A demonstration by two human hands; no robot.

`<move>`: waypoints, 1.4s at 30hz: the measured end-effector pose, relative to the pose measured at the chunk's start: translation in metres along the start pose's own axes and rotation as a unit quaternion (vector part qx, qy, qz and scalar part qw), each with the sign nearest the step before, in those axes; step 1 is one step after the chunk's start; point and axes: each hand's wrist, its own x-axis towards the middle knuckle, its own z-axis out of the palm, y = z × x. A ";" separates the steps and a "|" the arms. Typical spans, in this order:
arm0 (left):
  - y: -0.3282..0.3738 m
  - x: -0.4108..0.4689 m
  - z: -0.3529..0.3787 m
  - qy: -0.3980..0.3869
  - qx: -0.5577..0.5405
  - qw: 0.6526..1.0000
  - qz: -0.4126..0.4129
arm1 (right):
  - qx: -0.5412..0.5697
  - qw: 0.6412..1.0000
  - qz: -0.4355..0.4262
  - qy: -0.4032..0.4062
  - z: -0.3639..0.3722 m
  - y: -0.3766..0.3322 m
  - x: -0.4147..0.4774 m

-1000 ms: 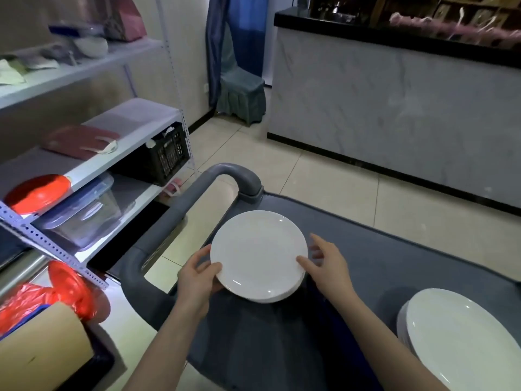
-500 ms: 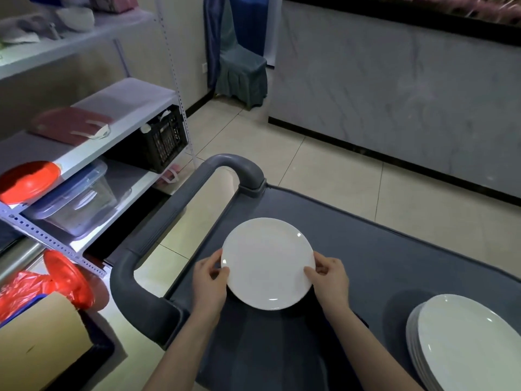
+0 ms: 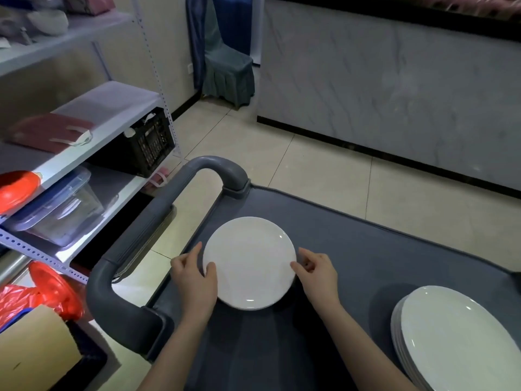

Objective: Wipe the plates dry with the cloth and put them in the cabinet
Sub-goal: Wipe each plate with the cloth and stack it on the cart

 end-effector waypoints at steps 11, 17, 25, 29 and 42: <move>0.089 -0.100 0.104 -0.291 -0.052 0.945 0.138 | -0.006 0.989 -0.027 0.143 -0.158 0.049 -0.042; 0.105 -0.178 0.168 -0.396 0.001 0.904 0.162 | -0.116 0.969 0.045 0.212 -0.246 0.120 -0.082; 0.101 -0.227 0.205 -0.364 0.111 0.907 0.180 | -0.128 0.966 0.139 0.175 -0.290 0.189 -0.100; 0.097 -0.236 0.210 -0.346 0.133 0.915 0.160 | -0.084 0.974 0.141 0.156 -0.292 0.199 -0.104; 0.093 -0.232 0.202 -0.329 0.076 0.938 0.082 | 0.041 0.972 0.138 0.188 -0.284 0.198 -0.099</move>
